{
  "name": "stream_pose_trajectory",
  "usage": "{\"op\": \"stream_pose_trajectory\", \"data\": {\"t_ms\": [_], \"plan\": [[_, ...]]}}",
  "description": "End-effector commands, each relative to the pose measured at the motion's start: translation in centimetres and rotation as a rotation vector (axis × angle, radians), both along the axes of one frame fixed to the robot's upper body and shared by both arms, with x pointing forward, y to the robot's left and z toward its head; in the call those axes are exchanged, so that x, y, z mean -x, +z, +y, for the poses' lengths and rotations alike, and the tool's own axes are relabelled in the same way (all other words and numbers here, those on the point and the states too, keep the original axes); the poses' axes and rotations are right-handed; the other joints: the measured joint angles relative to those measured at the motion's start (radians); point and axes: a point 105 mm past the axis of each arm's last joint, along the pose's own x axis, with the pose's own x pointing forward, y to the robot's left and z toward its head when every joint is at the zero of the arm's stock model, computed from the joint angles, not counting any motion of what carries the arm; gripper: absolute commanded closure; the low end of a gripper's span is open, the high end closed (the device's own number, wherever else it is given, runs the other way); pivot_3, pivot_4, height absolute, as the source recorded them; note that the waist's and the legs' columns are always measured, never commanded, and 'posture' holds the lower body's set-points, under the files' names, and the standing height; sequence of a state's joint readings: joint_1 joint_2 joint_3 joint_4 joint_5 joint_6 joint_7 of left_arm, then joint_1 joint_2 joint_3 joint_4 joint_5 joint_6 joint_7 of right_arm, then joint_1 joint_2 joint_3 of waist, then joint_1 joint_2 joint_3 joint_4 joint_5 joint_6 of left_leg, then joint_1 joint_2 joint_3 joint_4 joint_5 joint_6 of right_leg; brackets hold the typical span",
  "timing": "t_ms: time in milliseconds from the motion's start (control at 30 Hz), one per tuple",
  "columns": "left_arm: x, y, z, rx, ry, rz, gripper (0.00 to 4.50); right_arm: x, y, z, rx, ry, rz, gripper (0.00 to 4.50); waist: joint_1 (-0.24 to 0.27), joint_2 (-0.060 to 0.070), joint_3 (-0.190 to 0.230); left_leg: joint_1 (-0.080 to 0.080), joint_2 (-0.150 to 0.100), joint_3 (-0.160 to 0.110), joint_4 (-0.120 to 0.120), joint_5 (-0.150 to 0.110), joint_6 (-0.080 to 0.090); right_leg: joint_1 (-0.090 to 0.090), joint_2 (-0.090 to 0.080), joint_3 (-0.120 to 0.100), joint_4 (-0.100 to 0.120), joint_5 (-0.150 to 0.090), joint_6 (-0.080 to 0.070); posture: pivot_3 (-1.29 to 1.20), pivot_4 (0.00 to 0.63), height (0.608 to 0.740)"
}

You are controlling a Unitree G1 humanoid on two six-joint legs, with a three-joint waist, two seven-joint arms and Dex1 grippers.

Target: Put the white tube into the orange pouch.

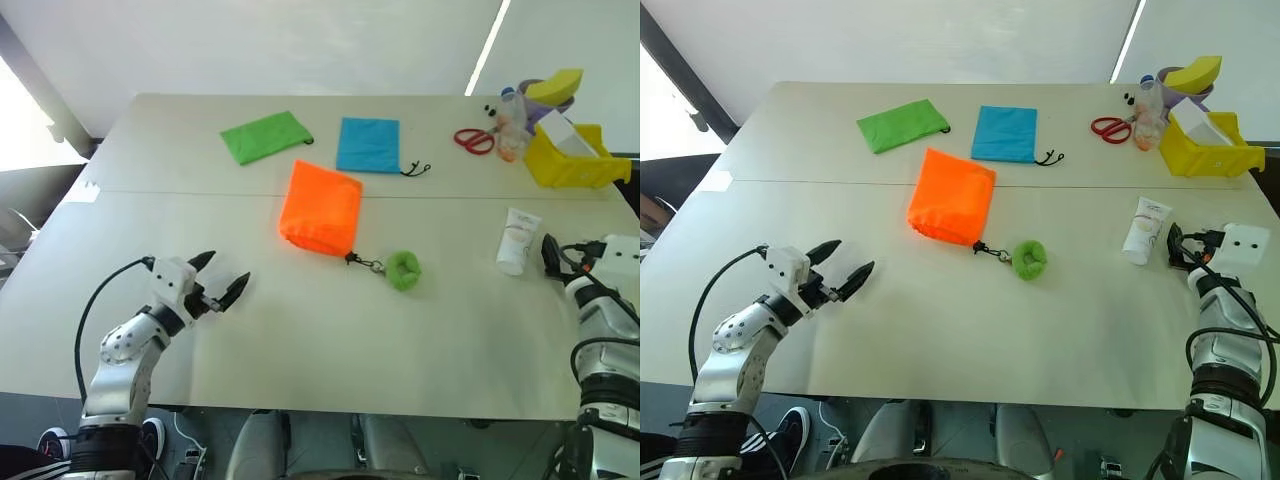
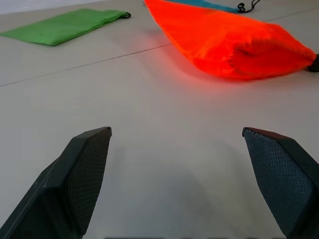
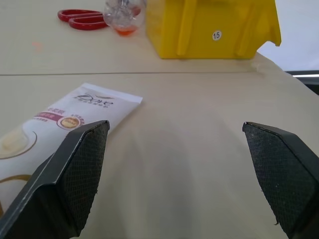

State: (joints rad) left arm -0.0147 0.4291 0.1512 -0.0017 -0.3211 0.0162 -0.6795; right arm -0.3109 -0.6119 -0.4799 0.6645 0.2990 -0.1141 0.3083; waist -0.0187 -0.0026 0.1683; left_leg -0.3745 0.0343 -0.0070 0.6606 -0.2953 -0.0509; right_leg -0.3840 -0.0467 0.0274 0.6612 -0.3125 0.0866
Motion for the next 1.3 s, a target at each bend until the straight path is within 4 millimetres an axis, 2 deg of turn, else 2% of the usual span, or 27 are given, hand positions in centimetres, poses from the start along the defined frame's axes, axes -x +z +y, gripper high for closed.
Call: {"op": "stream_pose_trajectory", "data": {"t_ms": [33, 200, 467, 633, 967, 1033, 1100, 1133, 1200, 1233, 1300], "plan": [[0.3, 1.6, 0.0, 0.017, -0.033, -0.063, 0.00, -0.2, 1.8, -0.2, 0.020, 0.003, -0.054, 0.03, 0.000, 0.000, 0.000, 0.000, 0.000, 0.000, 0.000, 0.000, 0.000, 0.000, 0.000, 0.000, 0.000, 0.000, 0.000, 0.00, 0.150, 0.740], [0.3, 1.7, 0.4, 0.020, -0.026, -0.042, 0.00, -0.2, 2.0, -0.3, 0.024, 0.006, -0.054, 0.03, 0.000, 0.000, 0.000, 0.000, 0.000, 0.000, 0.000, 0.000, 0.000, 0.000, 0.000, 0.001, 0.000, 0.000, 0.000, 0.00, 0.150, 0.740], [0.9, 3.0, 0.8, 0.050, -0.072, -0.126, 0.00, -0.1, 2.2, -0.5, 0.033, 0.007, -0.052, 0.03, 0.000, 0.000, 0.000, -0.001, 0.000, 0.001, 0.000, 0.000, 0.000, -0.001, 0.000, 0.001, 0.000, 0.000, 0.000, 0.00, 0.150, 0.740], [0.1, 2.6, 1.5, 0.028, -0.031, -0.098, 0.00, -0.2, 2.3, -0.1, 0.046, 0.028, -0.057, 0.03, 0.000, 0.000, 0.000, -0.001, 0.000, 0.001, 0.000, 0.000, 0.000, -0.001, 0.000, 0.001, 0.000, 0.000, 0.000, 0.00, 0.150, 0.740], [-1.6, 4.4, 2.0, 0.003, -0.021, -0.165, 0.00, -0.7, 4.2, 1.7, 0.069, 0.133, -0.127, 0.03, 0.000, 0.000, 0.000, -0.001, 0.000, 0.001, -0.001, 0.000, 0.000, -0.003, 0.000, 0.001, 0.000, 0.001, 0.001, 0.00, 0.150, 0.740], [-2.1, 5.2, 1.7, 0.000, -0.041, -0.182, 0.00, -0.9, 5.3, 5.7, 0.180, 0.367, -0.141, 0.03, 0.001, 0.000, 0.000, -0.001, 0.000, 0.001, -0.001, 0.000, 0.000, -0.003, 0.000, 0.001, 0.000, 0.001, 0.001, 0.00, 0.150, 0.740], [-2.7, 6.0, 1.3, -0.003, -0.060, -0.200, 0.00, -0.2, 6.7, 10.6, 0.117, 0.646, -0.205, 0.03, -0.001, -0.001, 0.001, -0.001, 0.000, 0.001, -0.003, 0.000, 0.000, -0.004, 0.001, 0.001, 0.000, 0.001, 0.001, 0.00, 0.150, 0.740], [-3.1, 6.4, 1.1, -0.013, -0.063, -0.212, 0.00, 0.1, 7.1, 12.2, 0.128, 0.727, -0.205, 0.03, -0.001, -0.001, 0.001, -0.001, 0.000, 0.000, -0.003, 0.000, 0.000, -0.004, 0.002, 0.001, 0.000, 0.001, 0.002, 0.00, 0.150, 0.740], [-3.6, 7.2, 0.1, -0.031, -0.104, -0.238, 0.00, 0.6, 6.4, 14.6, 0.265, 0.840, -0.132, 0.03, 0.000, -0.002, 0.002, -0.001, 0.001, 0.000, -0.004, 0.000, 0.000, -0.004, 0.002, 0.001, 0.000, 0.001, 0.002, 0.00, 0.150, 0.740], [-3.9, 7.5, -1.0, -0.081, -0.153, -0.258, 0.00, 0.8, 5.8, 16.2, 0.315, 0.907, -0.098, 0.03, 0.002, -0.002, 0.002, -0.001, 0.001, -0.001, -0.004, 0.000, 0.000, -0.004, 0.002, 0.000, 0.001, 0.001, 0.002, 0.00, 0.150, 0.740], [-4.7, 7.9, -2.8, -0.112, -0.218, -0.274, 0.00, 1.3, 5.4, 18.2, 0.321, 0.990, -0.083, 0.03, 0.007, -0.003, 0.003, -0.001, -0.001, 0.000, -0.004, 0.000, 0.000, -0.004, 0.002, 0.000, 0.000, 0.001, 0.002, 0.00, 0.150, 0.740]]}}
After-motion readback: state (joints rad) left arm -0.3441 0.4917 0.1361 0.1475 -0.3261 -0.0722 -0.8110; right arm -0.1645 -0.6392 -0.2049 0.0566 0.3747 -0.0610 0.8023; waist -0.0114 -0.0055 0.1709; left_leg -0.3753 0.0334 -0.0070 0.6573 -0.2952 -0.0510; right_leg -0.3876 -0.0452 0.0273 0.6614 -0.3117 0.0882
